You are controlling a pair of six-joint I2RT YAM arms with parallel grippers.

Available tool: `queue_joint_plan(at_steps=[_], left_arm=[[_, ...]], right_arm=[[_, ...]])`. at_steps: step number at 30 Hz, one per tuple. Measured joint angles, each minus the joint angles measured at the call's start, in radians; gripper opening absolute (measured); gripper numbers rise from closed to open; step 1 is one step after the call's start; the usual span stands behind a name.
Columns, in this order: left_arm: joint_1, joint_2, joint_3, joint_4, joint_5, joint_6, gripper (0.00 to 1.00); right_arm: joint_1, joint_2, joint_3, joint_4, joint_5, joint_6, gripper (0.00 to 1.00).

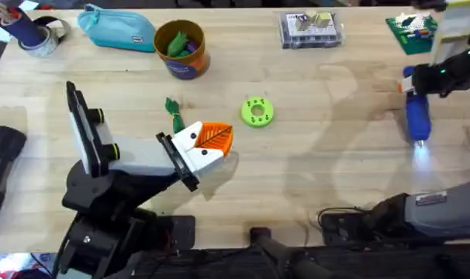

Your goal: Pick up the gripper from the table and insert it into the empty holder that is missing its gripper. Then pick up a screw, insert it into the mounting hole, and use the screwdriver to tighten it. Finally, clean up the table by picking up the vegetable and placing it into the bucket.

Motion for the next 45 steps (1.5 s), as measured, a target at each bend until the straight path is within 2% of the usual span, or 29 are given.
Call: queue_joint_plan(at_steps=[9,15,22,25,29,33,38,45], left_arm=[[0.000,0.000,0.000,0.000,0.000,0.000,0.010],[0.000,0.000,0.000,0.000,0.000,0.000,0.010],[0.000,0.000,0.000,0.000,0.000,0.000,0.010],[0.000,0.000,0.000,0.000,0.000,0.000,0.010],[0.000,0.000,0.000,0.000,0.000,0.000,0.010],[0.000,0.000,0.000,0.000,0.000,0.000,0.010],[0.000,0.000,0.000,0.000,0.000,0.000,0.010],[0.000,0.000,0.000,0.000,0.000,0.000,0.010]], right_arm=[[0.014,-0.252,-0.004,-0.029,0.003,0.051,0.025],[0.018,-0.354,-0.004,-0.087,0.006,0.079,0.025],[0.028,-0.500,-0.013,-0.079,0.005,0.146,0.025],[0.028,-0.581,-0.057,-0.049,-0.013,0.185,0.024],[0.053,-0.712,-0.201,0.088,-0.044,0.281,0.024],[0.164,-0.869,-0.383,0.263,-0.062,0.366,0.024],[0.347,-1.013,-0.523,0.417,-0.077,0.428,0.023],[0.678,-1.053,-0.624,0.590,-0.079,0.495,0.023]])
